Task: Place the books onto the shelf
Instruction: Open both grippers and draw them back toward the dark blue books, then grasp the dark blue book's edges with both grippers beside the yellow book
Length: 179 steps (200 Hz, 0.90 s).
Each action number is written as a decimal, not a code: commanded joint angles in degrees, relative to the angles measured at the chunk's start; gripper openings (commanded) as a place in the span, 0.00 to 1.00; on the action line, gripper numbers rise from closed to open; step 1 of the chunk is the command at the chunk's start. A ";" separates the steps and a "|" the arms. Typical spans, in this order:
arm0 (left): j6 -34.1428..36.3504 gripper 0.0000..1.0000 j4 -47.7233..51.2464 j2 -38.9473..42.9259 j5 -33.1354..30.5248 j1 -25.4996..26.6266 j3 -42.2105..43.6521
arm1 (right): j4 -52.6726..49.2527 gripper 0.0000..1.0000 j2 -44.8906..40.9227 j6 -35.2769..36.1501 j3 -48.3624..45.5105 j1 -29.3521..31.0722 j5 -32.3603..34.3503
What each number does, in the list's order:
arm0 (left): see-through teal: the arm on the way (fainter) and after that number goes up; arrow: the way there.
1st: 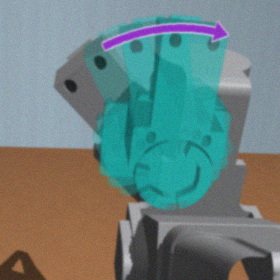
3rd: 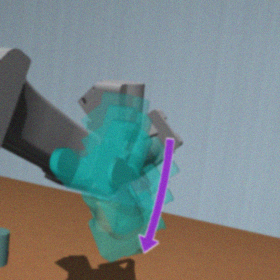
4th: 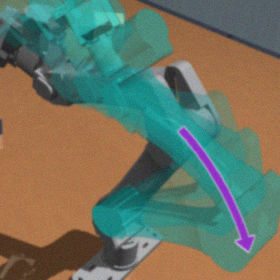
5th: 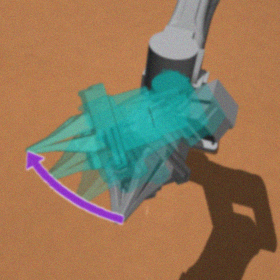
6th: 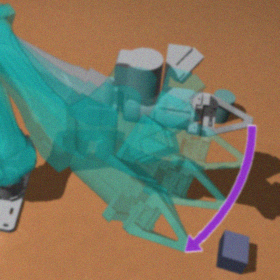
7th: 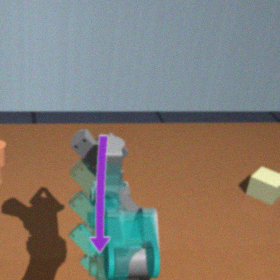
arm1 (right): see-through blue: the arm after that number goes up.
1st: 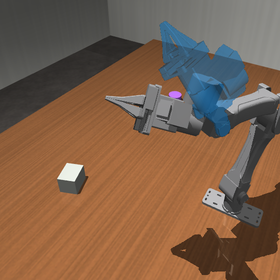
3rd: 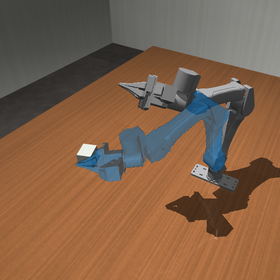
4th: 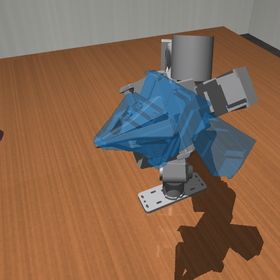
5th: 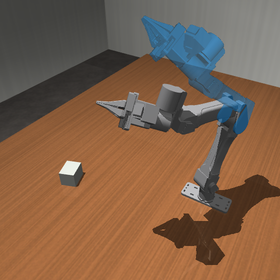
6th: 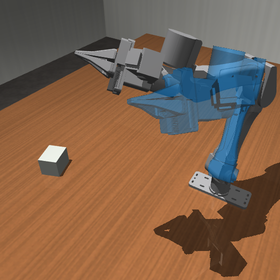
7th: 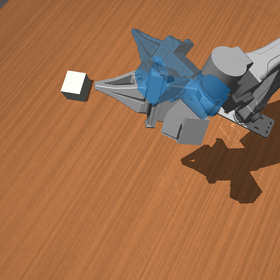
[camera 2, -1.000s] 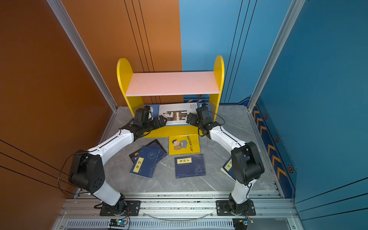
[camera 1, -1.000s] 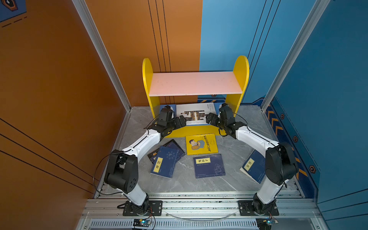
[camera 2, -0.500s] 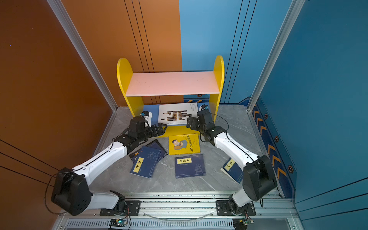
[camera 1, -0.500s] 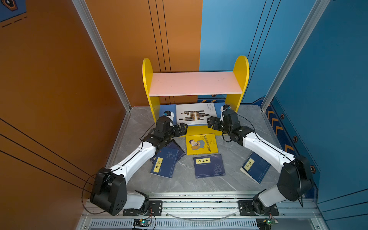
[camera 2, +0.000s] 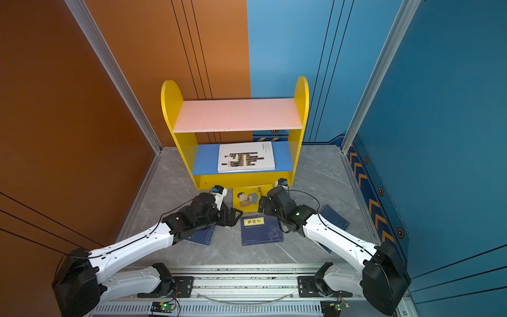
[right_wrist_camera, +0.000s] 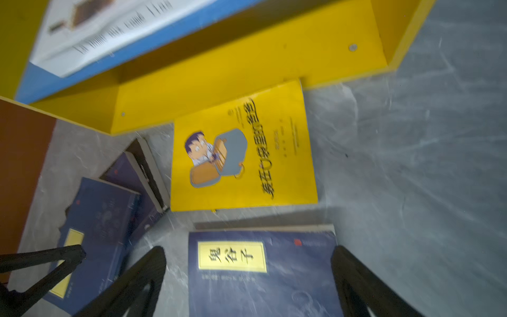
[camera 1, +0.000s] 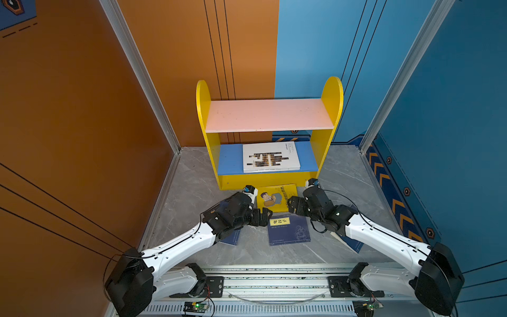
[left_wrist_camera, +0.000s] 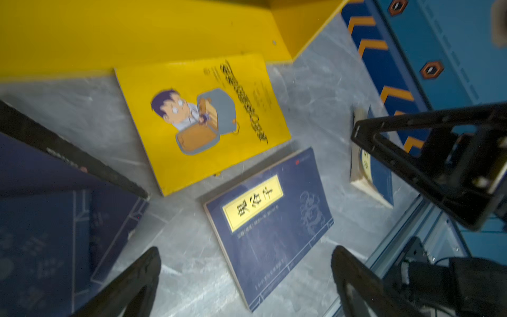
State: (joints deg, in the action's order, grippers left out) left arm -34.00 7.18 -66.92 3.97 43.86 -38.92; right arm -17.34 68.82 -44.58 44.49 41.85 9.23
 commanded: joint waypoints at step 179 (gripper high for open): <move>-0.62 0.60 -13.75 -25.22 5.92 3.31 -1.96 | 11.11 0.83 15.35 -12.51 -10.89 2.22 -0.08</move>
State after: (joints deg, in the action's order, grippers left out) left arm -34.48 -5.74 -90.98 8.10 47.27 -39.94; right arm -6.68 80.23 -56.66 33.23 43.72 10.85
